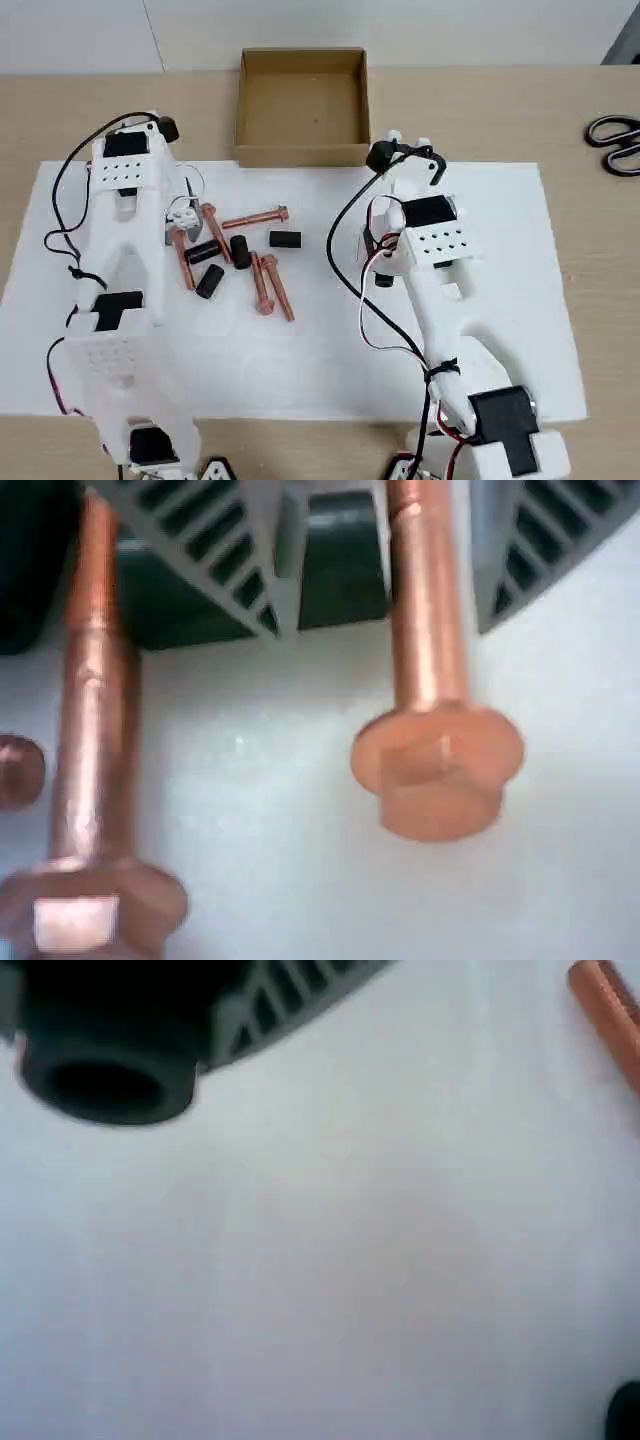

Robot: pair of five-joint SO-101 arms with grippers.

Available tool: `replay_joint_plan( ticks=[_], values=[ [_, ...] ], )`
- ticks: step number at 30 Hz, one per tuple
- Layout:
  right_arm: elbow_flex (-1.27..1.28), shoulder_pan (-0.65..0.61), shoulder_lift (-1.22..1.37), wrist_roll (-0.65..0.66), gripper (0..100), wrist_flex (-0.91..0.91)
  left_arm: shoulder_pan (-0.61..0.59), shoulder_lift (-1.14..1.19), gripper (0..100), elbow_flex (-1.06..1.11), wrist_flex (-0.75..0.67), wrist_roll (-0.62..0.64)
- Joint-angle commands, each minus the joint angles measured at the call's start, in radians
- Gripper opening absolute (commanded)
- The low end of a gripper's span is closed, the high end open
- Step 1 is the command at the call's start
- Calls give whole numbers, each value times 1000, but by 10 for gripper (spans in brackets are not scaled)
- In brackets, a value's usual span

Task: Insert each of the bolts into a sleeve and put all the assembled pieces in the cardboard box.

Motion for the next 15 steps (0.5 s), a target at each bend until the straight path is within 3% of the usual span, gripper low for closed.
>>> replay_joint_plan(
  ticks=[1,15],
  values=[
    [-6,7,-56,8,5,-2,-8,-3,115,-38,-15,-8],
    [-6,7,-56,9,5,-1,-8,5,115,-31,-17,-8]
  ],
)
